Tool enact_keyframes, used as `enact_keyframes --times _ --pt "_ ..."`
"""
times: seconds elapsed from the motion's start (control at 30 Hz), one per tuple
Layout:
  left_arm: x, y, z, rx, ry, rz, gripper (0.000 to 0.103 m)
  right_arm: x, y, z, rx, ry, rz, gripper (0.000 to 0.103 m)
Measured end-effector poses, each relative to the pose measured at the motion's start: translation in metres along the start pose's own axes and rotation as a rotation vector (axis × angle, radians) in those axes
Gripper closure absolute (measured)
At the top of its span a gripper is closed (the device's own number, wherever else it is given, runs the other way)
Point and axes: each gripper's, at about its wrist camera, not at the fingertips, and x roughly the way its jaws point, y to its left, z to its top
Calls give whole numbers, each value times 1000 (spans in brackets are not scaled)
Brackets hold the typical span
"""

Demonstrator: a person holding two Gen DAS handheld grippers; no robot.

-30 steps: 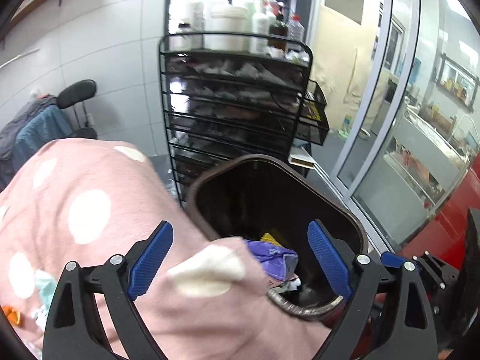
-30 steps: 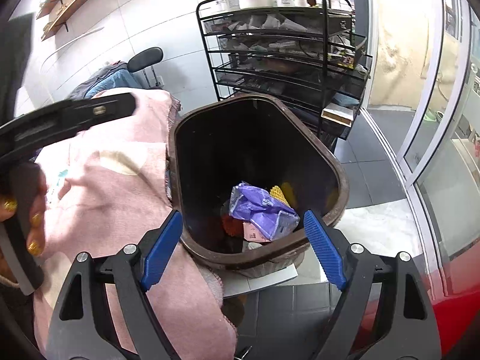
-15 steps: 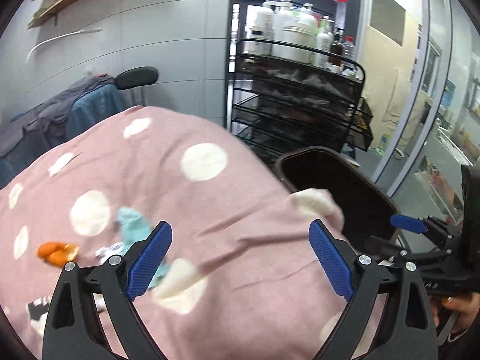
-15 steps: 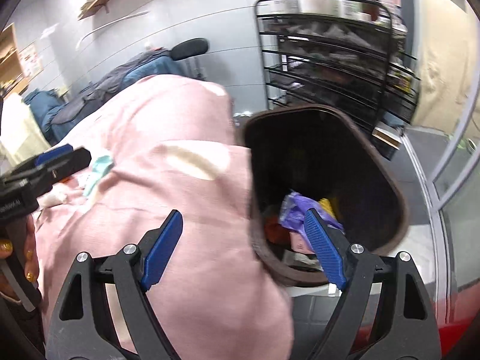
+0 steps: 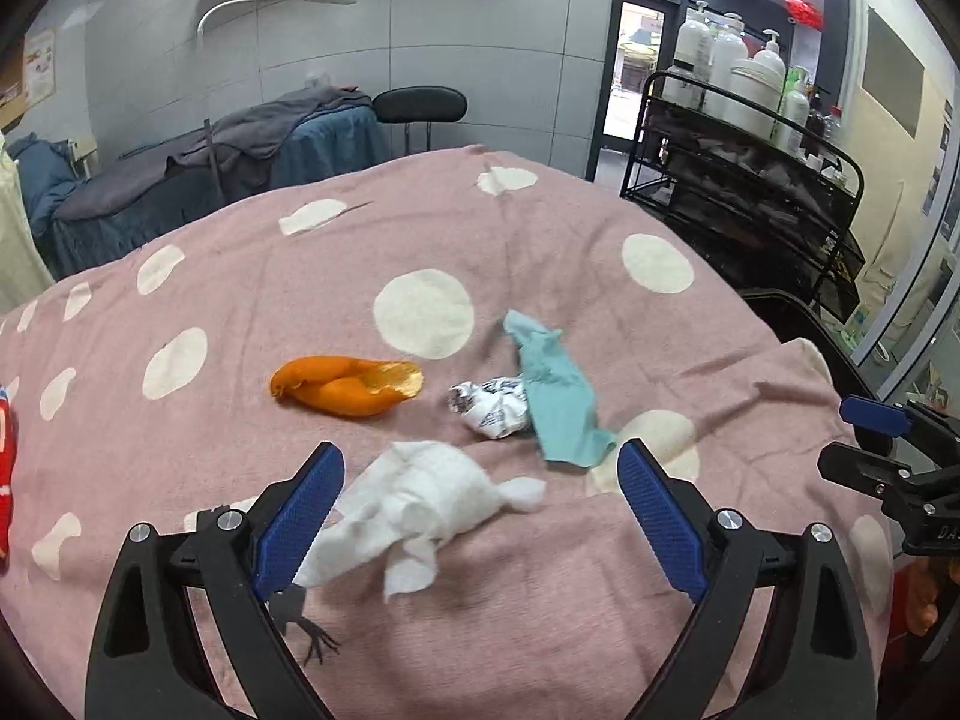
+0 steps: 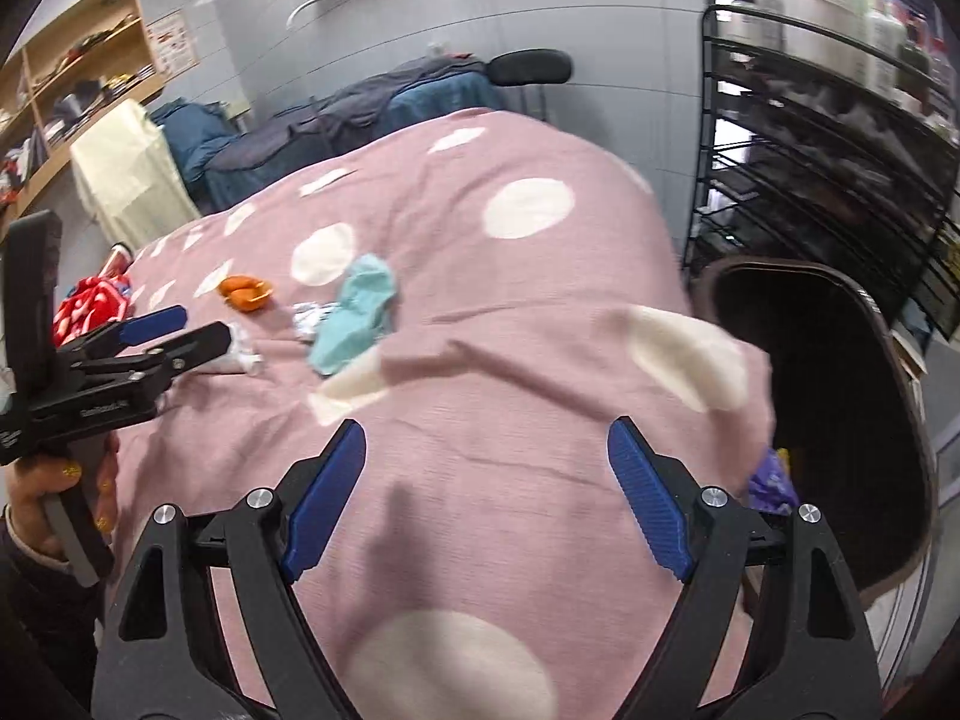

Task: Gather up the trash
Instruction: 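Move both tools back over the table toward the remaining trash, then grasp the white tissue with the left tool while the right tool grasps the teal cloth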

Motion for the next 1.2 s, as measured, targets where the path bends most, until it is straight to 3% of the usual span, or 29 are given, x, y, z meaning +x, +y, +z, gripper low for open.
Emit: enact_keyframes --times 0.07,0.27,0.33,0.4,0.53,0.73,0.83,1.0,1.2 --pt "5 7 -3 1 24 25 14 6 11 4 -17 14 30 21" --pt "19 23 -10 -1 86 23 37 23 41 14 -57 43 73 21" --pt "19 25 -12 -8 87 5 44 30 46 18 -55 64 96 21" --pt "17 25 -13 -23 80 -19 57 36 51 22 -56 77 112 21" --pt "13 27 -15 -58 62 -53 69 52 64 33 -81 106 128 21" --pt "1 30 -15 -96 20 -61 72 82 82 50 -142 183 141 21" --pt "-6 31 -16 -108 -8 -57 72 99 87 58 -143 220 149 31" --pt "-8 32 -18 -115 -11 -67 72 126 78 77 -37 254 166 42" --pt "-7 32 -20 -117 -9 -73 72 156 74 91 58 291 157 43"
